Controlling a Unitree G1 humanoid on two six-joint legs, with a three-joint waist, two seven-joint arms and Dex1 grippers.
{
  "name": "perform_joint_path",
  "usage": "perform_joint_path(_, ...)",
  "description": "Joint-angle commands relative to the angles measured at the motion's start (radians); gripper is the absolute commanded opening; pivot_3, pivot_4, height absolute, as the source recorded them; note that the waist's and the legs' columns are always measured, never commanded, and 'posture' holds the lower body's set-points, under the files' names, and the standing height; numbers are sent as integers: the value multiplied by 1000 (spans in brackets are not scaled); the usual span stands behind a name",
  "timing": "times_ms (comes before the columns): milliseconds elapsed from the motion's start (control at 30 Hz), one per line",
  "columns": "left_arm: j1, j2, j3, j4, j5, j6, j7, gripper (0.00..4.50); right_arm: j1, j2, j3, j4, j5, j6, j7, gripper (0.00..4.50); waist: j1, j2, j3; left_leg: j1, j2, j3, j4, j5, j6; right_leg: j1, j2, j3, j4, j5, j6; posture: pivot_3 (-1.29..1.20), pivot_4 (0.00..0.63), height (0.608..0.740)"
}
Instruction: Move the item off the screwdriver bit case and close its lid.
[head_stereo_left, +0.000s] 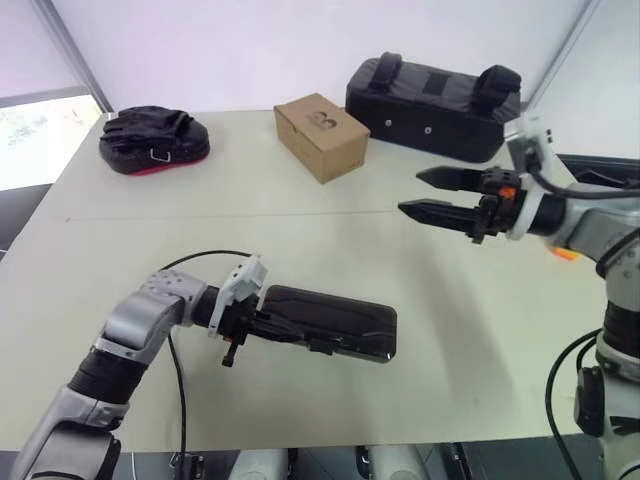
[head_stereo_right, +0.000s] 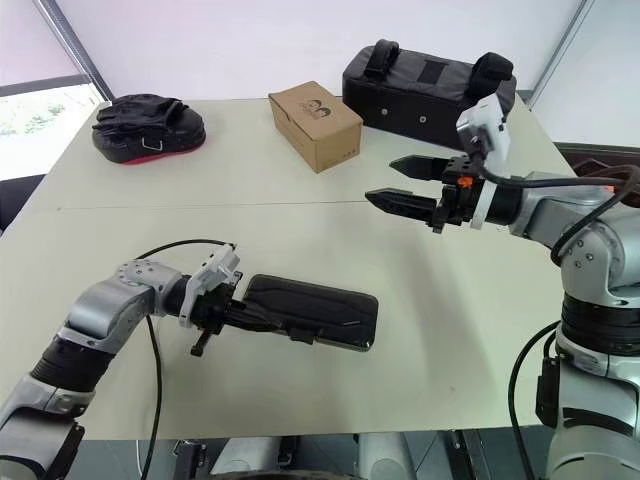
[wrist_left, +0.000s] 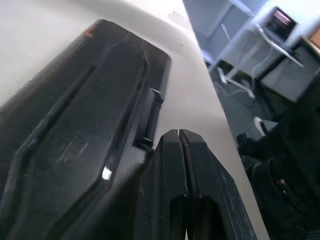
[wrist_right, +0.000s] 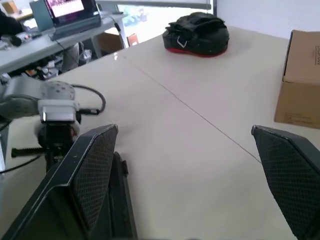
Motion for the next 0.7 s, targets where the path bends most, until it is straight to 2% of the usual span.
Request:
perform_joint_path(33, -108, -22, 108, 56, -58, 19, 61, 0, 14, -23, 72, -115, 14, -15, 7, 3945, -2, 0, 0, 0, 0, 0, 0, 0, 0, 0, 0, 0, 0, 0, 0, 0, 150, 740)
perform_joint_path(100, -174, -38, 128, 122, -56, 6, 77, 0, 43, -43, 127, -191, 37, -19, 49, 3175, -3, 0, 0, 0, 0, 0, 0, 0, 0, 0, 0, -1, 1, 0, 0, 0, 150, 740)
perform_joint_path(133, -208, -44, 133, 160, -51, -4, 79, 0, 56, -52, 154, -230, 49, -18, 66, 2538, -3, 0, 0, 0, 0, 0, 0, 0, 0, 0, 1, -1, 1, 0, 1, 0, 150, 740)
perform_joint_path(167, -244, -51, 129, 205, -36, -26, 75, 0, 70, -63, 181, -269, 57, -21, 83, 2189, -5, 0, 0, 0, 0, 0, 0, 0, 0, 0, 1, -2, 1, 0, 1, 0, 150, 740)
perform_joint_path(300, -343, -81, 72, 382, 60, -159, 35, 0, 121, -107, 282, -357, 17, -69, 115, 35, -5, -1, 0, 0, 0, 0, 0, 0, 0, 0, 1, -2, 1, 0, 1, 0, 150, 740)
perform_joint_path(467, -436, -174, -60, 647, 235, -392, -20, 0, 188, -59, 429, -431, -52, -107, 35, 35, -2, -3, 1, 0, -1, 0, 1, 0, 0, 0, 1, -2, 1, 0, 1, 0, 150, 740)
perform_joint_path(700, -548, -355, -101, 948, 347, -565, -31, 0, 180, -13, 631, -493, -200, -120, -67, 35, -3, -5, 2, -1, -1, 0, 2, 0, 0, 0, 1, -2, 1, 1, 2, 0, 150, 740)
